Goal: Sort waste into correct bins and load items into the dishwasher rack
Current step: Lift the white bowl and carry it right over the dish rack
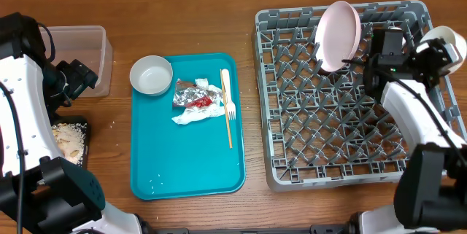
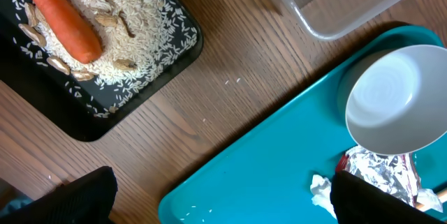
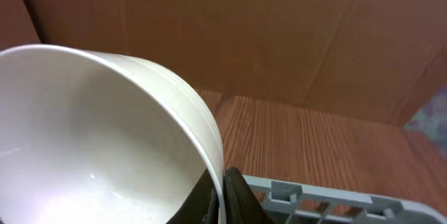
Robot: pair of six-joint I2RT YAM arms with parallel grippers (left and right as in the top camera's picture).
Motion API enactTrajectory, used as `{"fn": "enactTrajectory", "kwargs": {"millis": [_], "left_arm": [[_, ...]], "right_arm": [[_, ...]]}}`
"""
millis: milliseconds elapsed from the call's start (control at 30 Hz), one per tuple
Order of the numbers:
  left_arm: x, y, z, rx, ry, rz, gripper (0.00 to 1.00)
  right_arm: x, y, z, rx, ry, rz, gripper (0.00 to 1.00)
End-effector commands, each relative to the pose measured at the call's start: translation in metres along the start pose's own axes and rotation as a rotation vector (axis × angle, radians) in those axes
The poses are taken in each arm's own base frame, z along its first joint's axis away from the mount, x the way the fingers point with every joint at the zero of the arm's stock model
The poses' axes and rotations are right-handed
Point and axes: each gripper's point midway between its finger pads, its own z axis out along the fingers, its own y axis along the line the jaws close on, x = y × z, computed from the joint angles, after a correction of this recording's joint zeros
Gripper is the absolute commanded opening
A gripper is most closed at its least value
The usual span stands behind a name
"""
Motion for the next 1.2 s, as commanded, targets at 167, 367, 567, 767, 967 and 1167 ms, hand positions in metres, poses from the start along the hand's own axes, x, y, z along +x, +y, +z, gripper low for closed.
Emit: {"fn": "enactTrajectory", "kwargs": {"millis": [167,367,567,767,967,1167], "left_arm": [[-0.005,0.000,-0.012,0.011,-0.045,-0.021,1.00],[-0.005,0.000,-0.012,0.011,-0.045,-0.021,1.00],[-0.005,0.000,-0.012,0.011,-0.045,-0.021,1.00],[-0.005,0.000,-0.012,0.012,-0.046,-0.021,1.00],[-0.006,-0.001,-0.012,0.015,-0.051,-0.021,1.00],[-0.007,0.000,-0.012,0.014,-0.051,-0.023,1.00]], "right_arm": [[0.029,0.015,0.004,-0.079,0.093,-0.231,0.13],[0.042,0.018,0.002,-0.120,0.148,-0.268,0.13],[0.044,0.019,0.001,-0.132,0.158,-0.267,0.35],[0.048,0.034,-0.012,-0.275,0.264,-0.235,0.59],[0.005,0.058,-0.048,-0.537,0.334,-0.185,0.76],[-0.020,0.078,-0.078,-0.765,0.315,-0.289,0.90]]}}
